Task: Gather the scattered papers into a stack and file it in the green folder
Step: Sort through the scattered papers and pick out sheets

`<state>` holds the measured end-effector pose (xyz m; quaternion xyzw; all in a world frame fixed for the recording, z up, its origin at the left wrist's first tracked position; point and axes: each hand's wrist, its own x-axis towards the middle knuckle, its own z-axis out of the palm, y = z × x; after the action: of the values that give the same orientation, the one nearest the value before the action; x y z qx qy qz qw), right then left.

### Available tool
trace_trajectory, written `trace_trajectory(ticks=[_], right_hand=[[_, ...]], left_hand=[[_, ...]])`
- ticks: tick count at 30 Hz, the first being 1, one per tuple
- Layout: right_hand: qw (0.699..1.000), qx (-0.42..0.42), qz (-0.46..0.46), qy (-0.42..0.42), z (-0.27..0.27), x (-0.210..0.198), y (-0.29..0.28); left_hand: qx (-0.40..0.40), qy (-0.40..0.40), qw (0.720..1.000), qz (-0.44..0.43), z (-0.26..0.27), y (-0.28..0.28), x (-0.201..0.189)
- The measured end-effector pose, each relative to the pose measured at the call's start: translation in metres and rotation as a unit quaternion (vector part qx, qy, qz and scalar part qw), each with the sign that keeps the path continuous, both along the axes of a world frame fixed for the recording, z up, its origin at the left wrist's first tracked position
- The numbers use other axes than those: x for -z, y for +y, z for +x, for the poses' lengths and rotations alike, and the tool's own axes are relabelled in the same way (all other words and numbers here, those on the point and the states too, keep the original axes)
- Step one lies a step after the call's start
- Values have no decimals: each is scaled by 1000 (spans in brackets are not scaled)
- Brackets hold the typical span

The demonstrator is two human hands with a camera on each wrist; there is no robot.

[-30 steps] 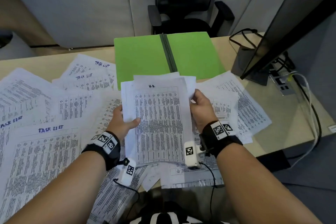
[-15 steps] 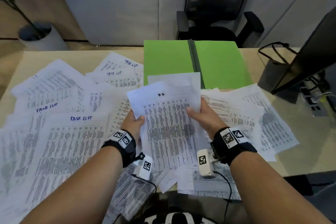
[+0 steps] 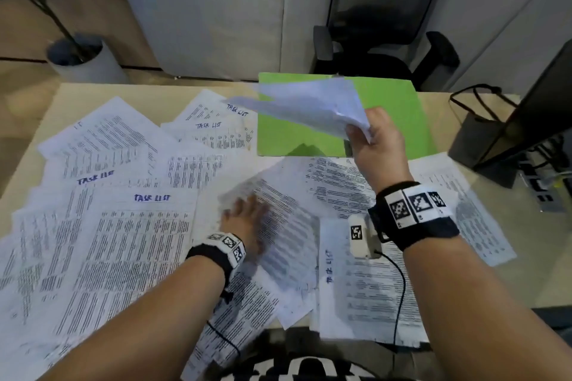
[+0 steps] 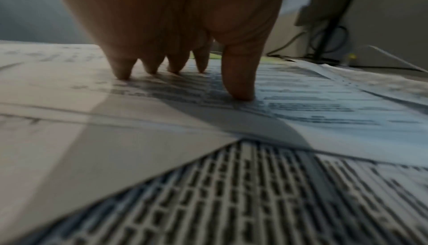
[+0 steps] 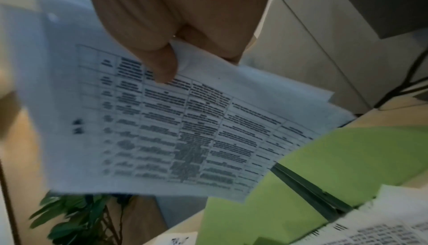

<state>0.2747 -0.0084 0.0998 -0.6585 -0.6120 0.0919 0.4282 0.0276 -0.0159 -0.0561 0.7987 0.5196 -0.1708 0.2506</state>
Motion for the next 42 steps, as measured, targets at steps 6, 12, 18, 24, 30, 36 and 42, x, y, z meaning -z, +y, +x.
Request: trace_trajectory(ticks=[6, 12, 18, 24, 30, 36, 42], right_hand=[[991, -44, -21, 126, -19, -4, -8], [951, 73, -145, 263, -14, 25, -15], [908, 80, -359, 203, -7, 100, -44], [865, 66, -306, 391, -2, 112, -50], [848, -40, -229, 477, -13, 84, -24], [828, 41, -135, 543, -27, 84, -14], [830, 37, -166, 532, -26, 84, -19]], left_hand=[[-76, -32, 992, 92, -9, -1, -1], [-200, 28, 978, 57, -45, 22, -5], [-241, 9, 969, 49, -47, 47, -10], [-308, -280, 908, 39, -61, 53, -58], [-360, -466, 808, 14, -64, 62, -99], [-516, -647, 535, -171, -55, 50, -94], [-458, -536, 703, -94, -51, 27, -79]])
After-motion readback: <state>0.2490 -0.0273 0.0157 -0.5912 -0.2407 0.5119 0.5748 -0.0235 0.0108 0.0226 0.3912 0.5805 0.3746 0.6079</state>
